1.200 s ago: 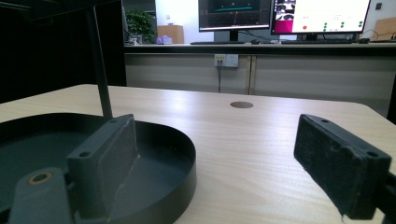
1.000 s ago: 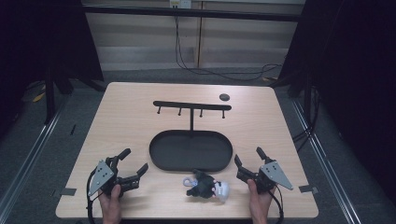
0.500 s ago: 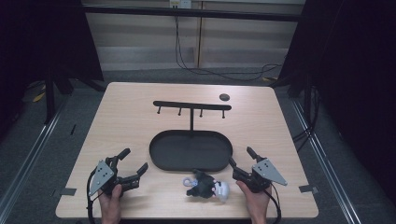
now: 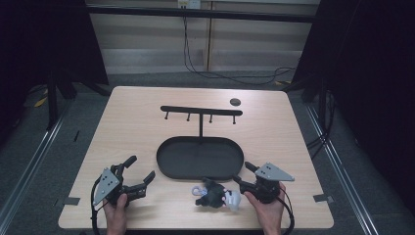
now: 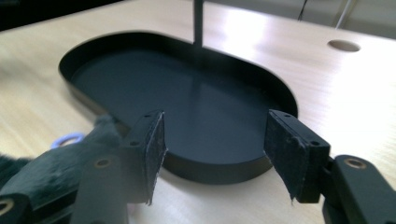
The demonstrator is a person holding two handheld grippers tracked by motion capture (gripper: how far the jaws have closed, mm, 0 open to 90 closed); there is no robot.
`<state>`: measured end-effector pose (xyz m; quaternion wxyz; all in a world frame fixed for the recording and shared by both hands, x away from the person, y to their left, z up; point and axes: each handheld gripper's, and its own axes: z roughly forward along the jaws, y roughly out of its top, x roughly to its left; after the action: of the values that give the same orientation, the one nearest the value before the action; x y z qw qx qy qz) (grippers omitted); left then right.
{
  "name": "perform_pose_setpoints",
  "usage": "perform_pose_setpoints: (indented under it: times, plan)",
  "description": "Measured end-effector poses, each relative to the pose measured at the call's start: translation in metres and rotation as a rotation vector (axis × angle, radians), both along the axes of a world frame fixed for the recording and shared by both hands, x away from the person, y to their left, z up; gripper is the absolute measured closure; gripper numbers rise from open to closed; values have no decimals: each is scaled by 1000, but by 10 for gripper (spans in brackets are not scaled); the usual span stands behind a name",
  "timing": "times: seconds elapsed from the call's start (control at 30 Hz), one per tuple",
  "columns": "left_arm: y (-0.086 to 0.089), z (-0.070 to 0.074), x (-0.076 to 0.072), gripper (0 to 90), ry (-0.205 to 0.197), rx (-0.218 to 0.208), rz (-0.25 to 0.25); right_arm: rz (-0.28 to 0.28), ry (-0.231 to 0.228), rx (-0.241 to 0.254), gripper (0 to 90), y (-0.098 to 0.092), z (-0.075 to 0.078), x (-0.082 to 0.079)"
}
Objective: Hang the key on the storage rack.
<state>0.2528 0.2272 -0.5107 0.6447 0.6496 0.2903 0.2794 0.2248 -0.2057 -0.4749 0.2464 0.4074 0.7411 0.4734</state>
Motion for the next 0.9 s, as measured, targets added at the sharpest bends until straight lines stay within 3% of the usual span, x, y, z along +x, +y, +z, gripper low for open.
perform_pose_setpoints:
  times: [0.03,0.1,0.13,0.27,0.37,0.7,0.73,0.9]
  plan:
    - [0,0,0,155,-1,5,0,32,40,-5,415,2,4,1]
    - [0,0,0,155,-1,5,0,48,58,-7,428,2,6,2]
    - [0,0,0,155,-1,5,-1,91,99,-2,421,3,10,5]
    - [0,0,0,155,-1,5,0,120,140,-20,424,6,16,8]
    - [0,0,0,155,-1,5,-1,189,186,-36,468,11,25,12]
    - [0,0,0,155,1,2,-7,256,238,-65,486,21,40,18]
    - [0,0,0,155,0,3,-8,263,234,-86,524,26,43,20]
    - [0,0,0,155,0,4,-9,285,238,-119,522,36,48,25]
